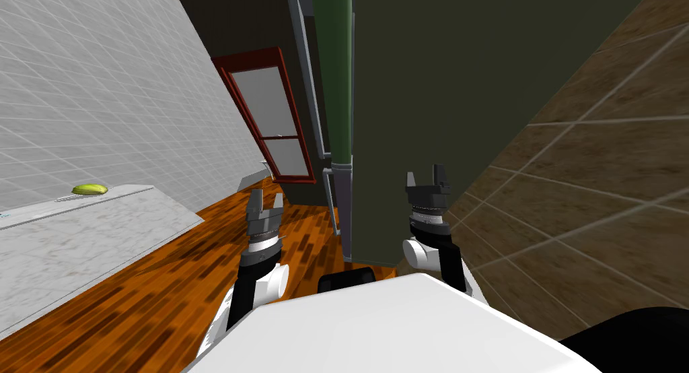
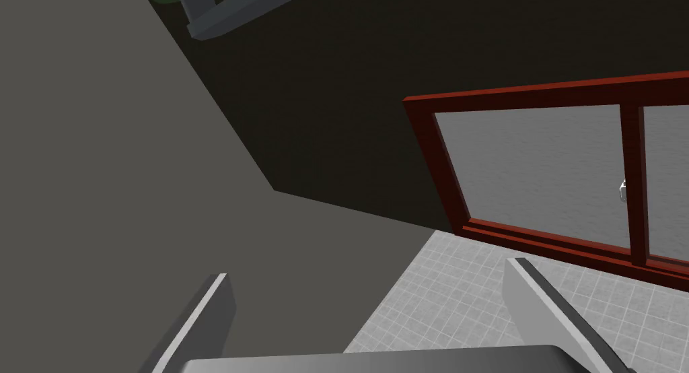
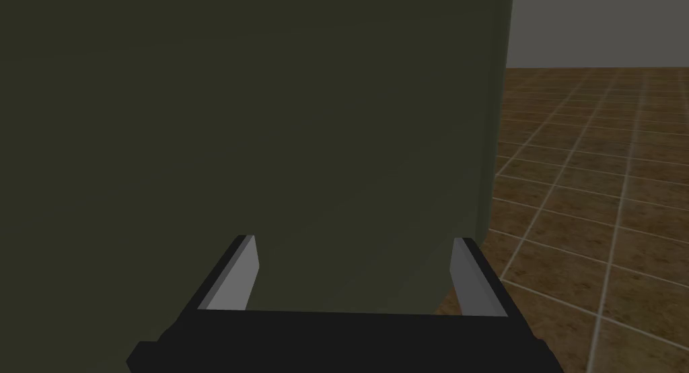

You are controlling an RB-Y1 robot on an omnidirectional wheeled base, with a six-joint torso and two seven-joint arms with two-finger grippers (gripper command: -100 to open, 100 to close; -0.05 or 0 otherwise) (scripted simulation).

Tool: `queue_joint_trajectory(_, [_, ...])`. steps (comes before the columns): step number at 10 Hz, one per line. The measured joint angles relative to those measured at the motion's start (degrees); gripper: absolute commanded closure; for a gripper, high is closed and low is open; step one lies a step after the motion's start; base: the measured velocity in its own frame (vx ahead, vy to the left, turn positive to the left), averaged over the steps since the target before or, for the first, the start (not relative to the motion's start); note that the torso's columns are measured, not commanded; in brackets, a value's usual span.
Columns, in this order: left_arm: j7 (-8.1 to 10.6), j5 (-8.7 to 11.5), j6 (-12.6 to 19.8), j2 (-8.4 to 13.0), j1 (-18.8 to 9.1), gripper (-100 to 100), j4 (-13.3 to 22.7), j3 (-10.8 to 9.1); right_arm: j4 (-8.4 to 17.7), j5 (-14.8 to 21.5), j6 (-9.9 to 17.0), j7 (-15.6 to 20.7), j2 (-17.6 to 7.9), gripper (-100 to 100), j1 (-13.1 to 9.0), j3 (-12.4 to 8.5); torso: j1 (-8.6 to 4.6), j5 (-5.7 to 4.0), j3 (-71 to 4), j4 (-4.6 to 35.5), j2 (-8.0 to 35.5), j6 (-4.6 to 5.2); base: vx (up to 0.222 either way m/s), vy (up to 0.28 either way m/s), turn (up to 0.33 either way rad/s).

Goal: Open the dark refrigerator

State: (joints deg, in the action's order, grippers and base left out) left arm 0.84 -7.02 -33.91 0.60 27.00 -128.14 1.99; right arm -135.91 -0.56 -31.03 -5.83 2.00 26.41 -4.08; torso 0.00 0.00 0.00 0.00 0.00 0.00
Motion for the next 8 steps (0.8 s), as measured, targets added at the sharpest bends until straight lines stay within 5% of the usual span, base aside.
queue_joint_trajectory(8, [0.0, 0.0, 0.0, 0.0, 0.0, 0, -0.02, 0.0, -0.02, 0.0, 0.0, 0.0, 0.0, 0, 0.0, 0.0, 0.0, 0.0, -62.27, 31.14, 31.16, 0.0, 0.0, 0.0, 0.0])
